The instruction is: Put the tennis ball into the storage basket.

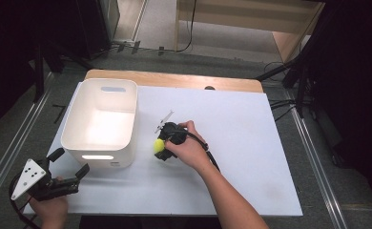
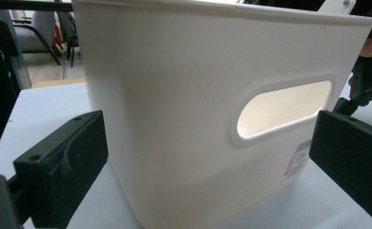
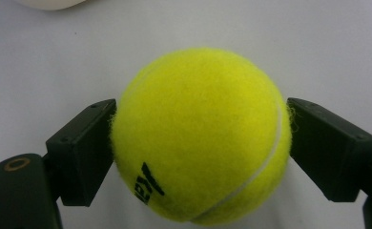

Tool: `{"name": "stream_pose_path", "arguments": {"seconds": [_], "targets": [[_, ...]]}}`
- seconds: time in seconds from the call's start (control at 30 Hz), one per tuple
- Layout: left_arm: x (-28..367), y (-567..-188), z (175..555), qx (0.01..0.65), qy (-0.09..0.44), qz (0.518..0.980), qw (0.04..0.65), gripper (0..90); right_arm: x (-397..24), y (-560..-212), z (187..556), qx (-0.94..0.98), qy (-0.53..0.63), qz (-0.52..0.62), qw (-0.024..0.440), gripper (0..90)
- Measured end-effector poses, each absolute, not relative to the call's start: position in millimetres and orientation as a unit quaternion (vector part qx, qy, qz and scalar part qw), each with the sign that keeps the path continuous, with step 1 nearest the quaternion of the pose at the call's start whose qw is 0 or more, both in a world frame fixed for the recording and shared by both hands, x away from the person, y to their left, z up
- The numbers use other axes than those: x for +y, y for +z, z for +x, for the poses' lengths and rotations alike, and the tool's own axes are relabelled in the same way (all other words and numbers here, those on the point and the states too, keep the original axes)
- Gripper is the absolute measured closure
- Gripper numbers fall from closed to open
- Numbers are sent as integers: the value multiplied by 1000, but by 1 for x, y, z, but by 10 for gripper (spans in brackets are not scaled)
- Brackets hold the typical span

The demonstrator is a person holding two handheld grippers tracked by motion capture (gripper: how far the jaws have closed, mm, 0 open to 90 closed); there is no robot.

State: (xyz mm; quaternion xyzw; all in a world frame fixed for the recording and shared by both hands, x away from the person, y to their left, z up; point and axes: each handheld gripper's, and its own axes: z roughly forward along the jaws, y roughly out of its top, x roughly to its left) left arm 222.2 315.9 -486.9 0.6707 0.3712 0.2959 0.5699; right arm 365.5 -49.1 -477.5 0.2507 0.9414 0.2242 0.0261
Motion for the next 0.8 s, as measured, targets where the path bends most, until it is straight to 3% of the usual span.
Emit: {"name": "stream_pose_path", "arguments": {"seconds": [0.1, 0.23, 0.8], "targets": [[316, -487, 222, 372, 295, 671, 570, 0, -48, -479, 365, 945, 218, 243, 29, 132], [315, -487, 222, 372, 295, 670, 570, 0, -49, -478, 366, 944, 222, 244, 29, 231], [316, -487, 222, 372, 295, 671, 570, 0, -56, -451, 365, 942, 236, 236, 32, 235]]}}
